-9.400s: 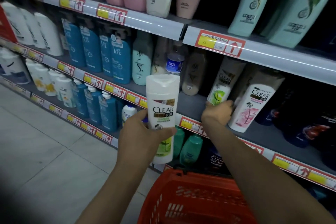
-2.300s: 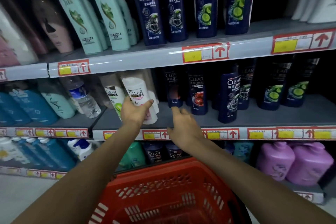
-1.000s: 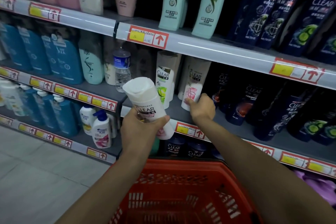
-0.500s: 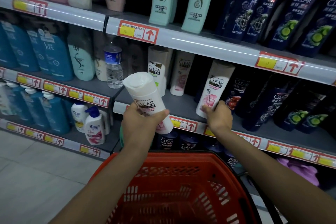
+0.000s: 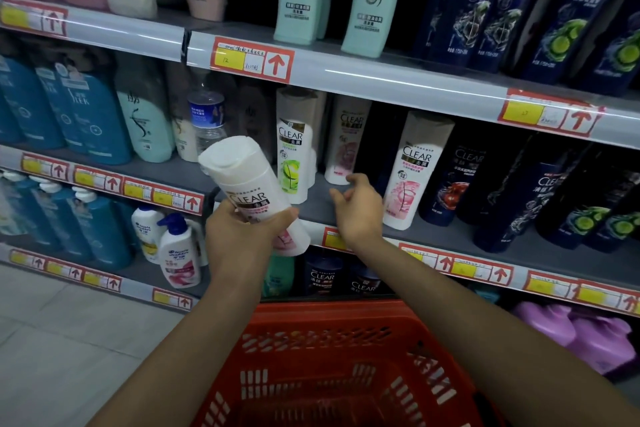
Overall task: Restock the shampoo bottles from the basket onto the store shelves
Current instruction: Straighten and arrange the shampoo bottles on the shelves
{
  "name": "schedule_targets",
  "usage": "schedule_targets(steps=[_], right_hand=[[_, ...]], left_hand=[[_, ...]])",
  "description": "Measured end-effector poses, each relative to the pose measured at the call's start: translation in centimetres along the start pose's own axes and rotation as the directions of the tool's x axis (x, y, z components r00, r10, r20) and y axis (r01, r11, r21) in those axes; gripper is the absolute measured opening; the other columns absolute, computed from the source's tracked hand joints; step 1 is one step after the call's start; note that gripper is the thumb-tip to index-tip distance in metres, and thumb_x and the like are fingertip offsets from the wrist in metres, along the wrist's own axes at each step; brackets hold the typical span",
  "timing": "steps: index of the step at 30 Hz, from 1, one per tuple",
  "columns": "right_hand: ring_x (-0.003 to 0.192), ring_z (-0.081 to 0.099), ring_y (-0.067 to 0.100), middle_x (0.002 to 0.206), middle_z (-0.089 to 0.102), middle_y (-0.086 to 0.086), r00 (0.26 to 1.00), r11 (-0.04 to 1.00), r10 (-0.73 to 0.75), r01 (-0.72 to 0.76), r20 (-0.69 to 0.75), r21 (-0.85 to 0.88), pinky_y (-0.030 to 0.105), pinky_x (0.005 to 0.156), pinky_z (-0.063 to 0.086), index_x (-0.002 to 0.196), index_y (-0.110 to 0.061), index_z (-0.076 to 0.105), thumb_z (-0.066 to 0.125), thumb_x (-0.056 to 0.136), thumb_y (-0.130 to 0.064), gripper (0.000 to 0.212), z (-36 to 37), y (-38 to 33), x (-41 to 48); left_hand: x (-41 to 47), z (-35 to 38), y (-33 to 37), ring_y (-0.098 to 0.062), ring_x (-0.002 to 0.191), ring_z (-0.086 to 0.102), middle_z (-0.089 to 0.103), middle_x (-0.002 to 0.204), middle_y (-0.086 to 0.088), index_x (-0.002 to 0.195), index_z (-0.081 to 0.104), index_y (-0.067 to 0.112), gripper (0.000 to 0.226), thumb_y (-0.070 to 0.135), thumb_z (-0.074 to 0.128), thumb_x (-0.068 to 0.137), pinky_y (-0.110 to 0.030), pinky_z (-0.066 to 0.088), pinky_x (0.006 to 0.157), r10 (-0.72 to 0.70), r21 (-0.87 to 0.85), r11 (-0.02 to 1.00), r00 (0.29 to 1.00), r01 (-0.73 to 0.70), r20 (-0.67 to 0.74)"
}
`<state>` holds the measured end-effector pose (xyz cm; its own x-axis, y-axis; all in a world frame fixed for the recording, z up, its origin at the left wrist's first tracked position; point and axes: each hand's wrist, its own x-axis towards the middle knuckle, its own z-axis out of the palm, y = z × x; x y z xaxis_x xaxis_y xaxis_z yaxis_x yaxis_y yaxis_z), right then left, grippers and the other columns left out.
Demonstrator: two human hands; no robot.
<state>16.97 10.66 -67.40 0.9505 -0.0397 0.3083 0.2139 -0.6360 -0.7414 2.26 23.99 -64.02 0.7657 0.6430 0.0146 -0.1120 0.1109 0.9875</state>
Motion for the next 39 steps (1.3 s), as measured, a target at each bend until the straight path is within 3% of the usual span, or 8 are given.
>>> schedule_targets(steps=[5,9,13,18,27,39], right_hand=[[0.111,0.064,0.041,0.121,0.066,0.021,0.965,0.964,0.260,-0.261,-0.027,-0.057,0.043,0.086,0.052,0.121,-0.004,0.053,0.066,0.096,-0.023,0.033,2.9,-0.2,3.8],[0.114,0.064,0.040,0.125,0.065,0.018,0.943,0.940,0.333,-0.333,-0.012,-0.074,0.042,0.088,0.053,0.124,-0.006,0.052,0.069,0.094,-0.029,0.042,3.4,0.6,5.7],[0.116,0.063,0.038,0.126,0.065,0.017,0.942,0.934,0.336,-0.333,0.002,-0.130,0.041,0.090,0.053,0.121,-0.007,0.059,0.065,0.096,-0.030,0.034,3.3,0.9,7.0],[0.112,0.065,0.037,0.121,0.067,0.016,0.947,0.931,0.320,-0.321,-0.035,-0.175,0.037,0.081,0.050,0.116,-0.007,0.061,0.069,0.095,-0.034,0.035,4.0,0.8,7.1],[0.108,0.066,0.037,0.117,0.071,0.014,0.957,0.945,0.280,-0.288,-0.069,-0.153,0.042,0.085,0.057,0.115,-0.011,0.066,0.076,0.089,-0.038,0.039,4.3,1.0,7.0],[0.112,0.065,0.038,0.121,0.068,0.016,0.958,0.936,0.283,-0.288,-0.051,-0.203,0.039,0.083,0.052,0.121,-0.009,0.060,0.073,0.093,-0.032,0.039,3.8,0.4,6.2]], left_hand=[[0.9,-0.5,0.2,-0.006,0.086,0.069,0.073,0.098,0.008,0.100,0.068,0.020,0.042,0.006,0.092,0.068,-0.027,0.058,0.071,0.003,0.001,1.000,1.000,-0.003,-0.007],[2.0,-1.1,-0.1,-0.006,0.086,0.070,0.073,0.094,0.011,0.103,0.070,0.017,0.045,0.009,0.093,0.065,-0.026,0.058,0.071,-0.004,0.029,1.000,1.000,0.005,-0.016],[2.9,-1.3,-0.3,-0.016,0.093,0.073,0.076,0.102,0.004,0.109,0.071,0.015,0.052,0.013,0.095,0.063,-0.043,0.061,0.086,-0.048,0.017,0.999,0.998,0.049,-0.050],[3.4,-1.3,0.1,-0.019,0.094,0.072,0.076,0.102,0.002,0.101,0.070,0.020,0.046,0.013,0.095,0.064,-0.049,0.060,0.091,-0.044,-0.001,0.999,0.996,0.044,-0.080],[3.5,-1.3,0.1,-0.019,0.095,0.073,0.077,0.103,0.005,0.099,0.071,0.025,0.047,0.017,0.096,0.061,-0.050,0.061,0.090,-0.038,0.020,0.999,0.995,0.040,-0.087],[3.2,-1.9,0.8,-0.022,0.097,0.072,0.076,0.104,0.000,0.099,0.070,0.024,0.046,0.017,0.096,0.062,-0.050,0.060,0.092,-0.035,0.060,0.997,0.994,0.042,-0.104]])
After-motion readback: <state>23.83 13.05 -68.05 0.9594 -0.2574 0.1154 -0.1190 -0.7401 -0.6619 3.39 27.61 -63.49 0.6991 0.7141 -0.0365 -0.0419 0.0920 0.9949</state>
